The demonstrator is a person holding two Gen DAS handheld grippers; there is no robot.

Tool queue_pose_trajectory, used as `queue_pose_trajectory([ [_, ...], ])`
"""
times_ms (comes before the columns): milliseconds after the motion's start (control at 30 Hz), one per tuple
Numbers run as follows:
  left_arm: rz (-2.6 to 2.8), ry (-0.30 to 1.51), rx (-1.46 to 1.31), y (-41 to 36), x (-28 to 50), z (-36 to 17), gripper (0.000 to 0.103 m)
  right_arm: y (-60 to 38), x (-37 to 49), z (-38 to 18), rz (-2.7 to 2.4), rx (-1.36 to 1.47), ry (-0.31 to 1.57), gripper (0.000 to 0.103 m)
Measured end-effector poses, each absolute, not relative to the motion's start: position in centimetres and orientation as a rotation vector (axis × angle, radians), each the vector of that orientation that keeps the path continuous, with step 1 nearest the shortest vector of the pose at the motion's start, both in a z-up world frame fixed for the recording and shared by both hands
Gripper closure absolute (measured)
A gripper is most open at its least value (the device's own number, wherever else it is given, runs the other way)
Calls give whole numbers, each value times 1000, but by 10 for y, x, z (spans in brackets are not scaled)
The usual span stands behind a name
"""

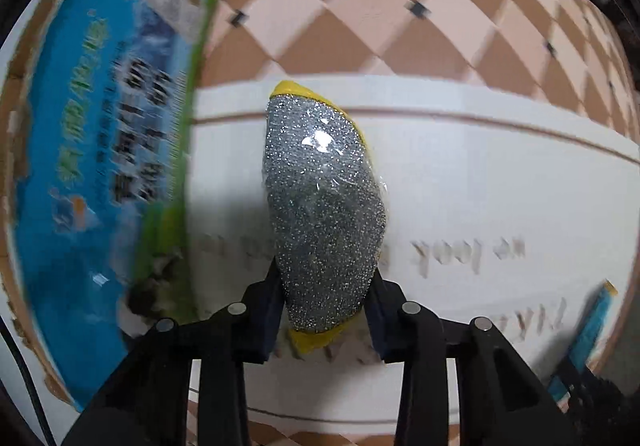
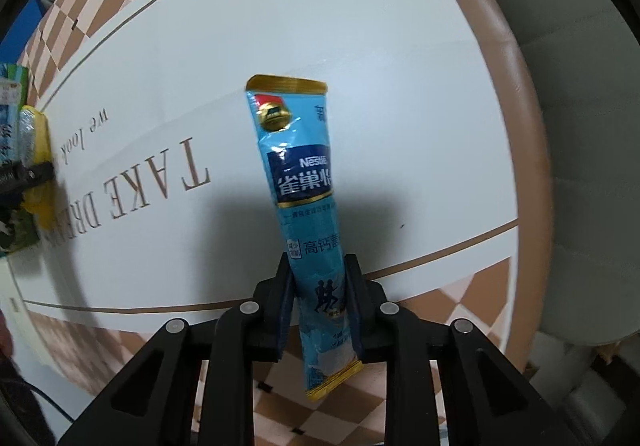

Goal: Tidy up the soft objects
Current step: 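Grasp the silver foil item with the left tool while the right tool grasps the blue tube, then carry the foil item and blue tube into the box and open both tools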

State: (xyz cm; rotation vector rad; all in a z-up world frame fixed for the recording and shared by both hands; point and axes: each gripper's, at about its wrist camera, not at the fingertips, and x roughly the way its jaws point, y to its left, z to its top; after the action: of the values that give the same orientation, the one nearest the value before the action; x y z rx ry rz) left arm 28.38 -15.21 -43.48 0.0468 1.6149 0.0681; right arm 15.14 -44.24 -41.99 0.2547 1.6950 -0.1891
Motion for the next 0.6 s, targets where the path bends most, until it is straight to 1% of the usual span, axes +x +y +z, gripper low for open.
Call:
queue_pose_trajectory([
  [100, -71, 1673, 44, -176, 258, -440, 69, -442, 149, -418, -160, 282, 1712, 80],
  [200, -190, 1743, 13, -189, 232, -449, 64, -440, 144, -415, -136, 273, 1722, 80],
  [267, -199, 1757, -40, -187, 227, -450, 62, -439, 142, -415, -134, 245, 1727, 79],
  [300, -207, 1780, -85, -185, 227, -452, 61, -439, 142, -417, -131, 232, 1732, 76],
  [400, -207, 1798, -170, -170, 237, -452, 59, -443, 140, -416, -135, 253, 1727, 75],
  [467, -210, 1779, -175, -168, 242, -448, 49, -446, 139, -416, -140, 274, 1724, 74],
  [500, -201, 1774, -171, -169, 244, -446, 42, -448, 139, -414, -141, 283, 1720, 72],
  [533, -202, 1771, -177, -173, 241, -441, 42, -451, 141, -413, -143, 296, 1713, 71],
  [600, -197, 1771, -181, -173, 246, -440, 42, -453, 140, -410, -145, 316, 1710, 66],
])
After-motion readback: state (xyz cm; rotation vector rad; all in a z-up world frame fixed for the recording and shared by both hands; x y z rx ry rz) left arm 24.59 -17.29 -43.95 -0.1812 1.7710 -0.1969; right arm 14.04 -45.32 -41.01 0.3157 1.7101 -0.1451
